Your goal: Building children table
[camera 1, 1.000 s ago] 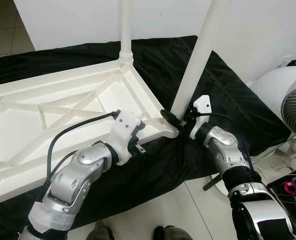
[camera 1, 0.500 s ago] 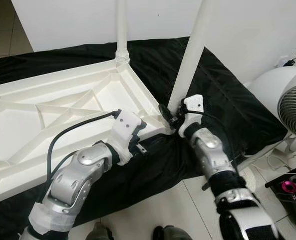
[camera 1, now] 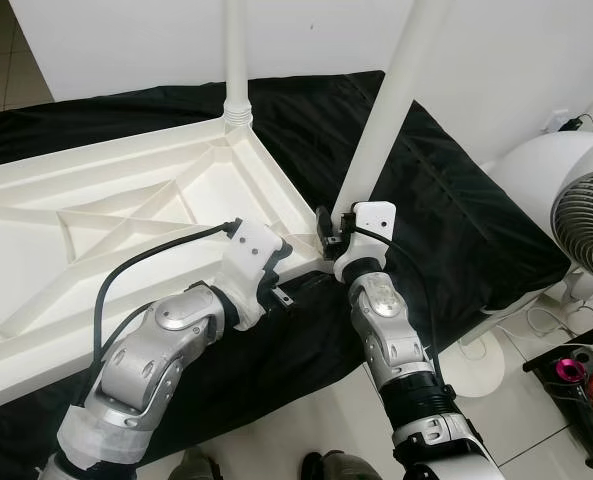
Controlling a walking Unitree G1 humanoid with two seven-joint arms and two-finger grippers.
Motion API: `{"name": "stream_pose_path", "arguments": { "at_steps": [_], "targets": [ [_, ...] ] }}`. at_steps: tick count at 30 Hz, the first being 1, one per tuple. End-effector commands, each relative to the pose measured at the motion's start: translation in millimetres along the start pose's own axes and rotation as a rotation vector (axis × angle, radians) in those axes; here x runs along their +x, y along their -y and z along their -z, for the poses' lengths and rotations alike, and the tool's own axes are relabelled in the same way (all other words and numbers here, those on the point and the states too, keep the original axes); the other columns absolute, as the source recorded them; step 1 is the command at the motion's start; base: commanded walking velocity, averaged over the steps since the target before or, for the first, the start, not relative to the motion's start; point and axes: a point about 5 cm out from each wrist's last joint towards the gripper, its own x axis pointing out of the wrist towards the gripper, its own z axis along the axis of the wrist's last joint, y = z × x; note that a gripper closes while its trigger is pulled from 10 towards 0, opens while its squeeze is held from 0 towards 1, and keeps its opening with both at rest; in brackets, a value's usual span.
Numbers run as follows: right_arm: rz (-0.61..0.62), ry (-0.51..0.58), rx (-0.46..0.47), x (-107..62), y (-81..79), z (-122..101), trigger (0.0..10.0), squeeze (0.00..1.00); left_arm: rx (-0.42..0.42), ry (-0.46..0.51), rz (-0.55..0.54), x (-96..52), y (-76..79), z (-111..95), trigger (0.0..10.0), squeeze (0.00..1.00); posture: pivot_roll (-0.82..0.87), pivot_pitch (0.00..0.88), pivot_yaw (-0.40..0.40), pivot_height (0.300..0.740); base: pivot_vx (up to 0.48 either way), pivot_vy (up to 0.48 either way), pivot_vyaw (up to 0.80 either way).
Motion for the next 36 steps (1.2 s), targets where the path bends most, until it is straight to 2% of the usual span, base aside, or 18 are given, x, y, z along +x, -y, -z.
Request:
{"name": "stream_pose_path", "arguments": {
  "at_steps": [1,3,4,5,6,10,14,15,18,21,23,26,27,36],
  "targets": [
    [-0.026,-0.061,0.060,-6.5,-7.5,13,10.0,0.00,-0.006,-0.006,-0.001,0.3,-0.4,2,10.0,0.00,-0.05,0.068,-0.047,0.740,0.000,0.000,0.00],
    [-0.026,-0.061,0.060,-6.5,-7.5,13,10.0,0.00,-0.006,-0.006,-0.001,0.3,-0.4,2,10.0,0.00,-0.05,0.068,-0.047,0.740,0.000,0.000,0.00],
    [-0.016,-0.058,0.059,-7.0,-6.7,11,10.0,0.13,-0.007,-0.006,-0.001,0.3,-0.6,2,10.0,0.00,-0.05,0.063,-0.045,0.740,0.000,0.000,0.00],
    [-0.016,-0.058,0.059,-7.0,-6.7,11,10.0,0.13,-0.007,-0.006,-0.001,0.3,-0.6,2,10.0,0.00,-0.05,0.063,-0.045,0.740,0.000,0.000,0.00],
    [-0.019,-0.040,0.056,-7.1,-5.0,8,10.0,1.00,-0.008,-0.007,-0.002,0.3,-0.6,3,10.0,0.00,-0.05,0.061,-0.044,0.740,0.000,0.000,0.00],
    [-0.023,-0.012,0.064,-7.8,1.2,0,10.0,1.00,-0.007,-0.006,0.001,0.3,0.2,2,10.0,0.00,-0.05,0.059,-0.042,0.740,0.000,0.000,0.00],
    [-0.081,-0.009,0.018,-6.8,11.8,-2,10.0,0.99,-0.006,-0.005,0.003,1.4,0.4,2,10.0,0.00,-0.05,0.051,-0.037,0.740,0.000,0.000,0.00],
    [-0.124,-0.013,0.000,-6.8,18.3,-2,10.0,0.00,-0.005,-0.005,0.005,1.9,0.5,2,10.0,0.00,-0.05,0.049,-0.033,0.740,0.000,0.000,0.00],
    [-0.207,-0.027,-0.039,-7.1,30.4,-2,10.0,0.00,-0.003,-0.005,0.010,2.6,0.9,2,10.0,0.00,-0.05,0.049,-0.032,0.740,0.000,0.000,0.00],
    [-0.234,-0.033,-0.061,-7.2,34.6,-2,10.0,0.00,-0.003,-0.005,0.012,2.8,1.2,1,10.0,0.00,-0.05,0.049,-0.032,0.740,0.000,0.000,0.00],
    [-0.330,-0.064,-0.109,-5.9,43.3,0,10.0,0.00,0.001,-0.008,0.023,4.4,3.2,2,10.0,0.00,-0.05,0.046,-0.032,0.740,0.000,0.000,0.00],
    [-0.362,-0.075,-0.117,-5.3,45.3,1,10.0,0.00,0.003,-0.009,0.025,5.0,3.8,2,10.0,0.00,-0.05,0.045,-0.031,0.740,0.000,0.000,0.00],
    [-0.424,-0.084,-0.151,-2.4,47.5,2,10.0,0.00,0.004,-0.007,0.027,6.1,4.5,2,10.0,0.00,-0.05,0.044,-0.030,0.740,0.000,0.000,0.00],
    [-0.559,-0.096,-0.245,10.9,48.8,-3,10.0,0.00,0.004,0.000,0.027,7.6,5.3,-1,10.0,0.00,-0.04,0.048,-0.032,0.740,0.000,0.000,0.00]
  ]
}}
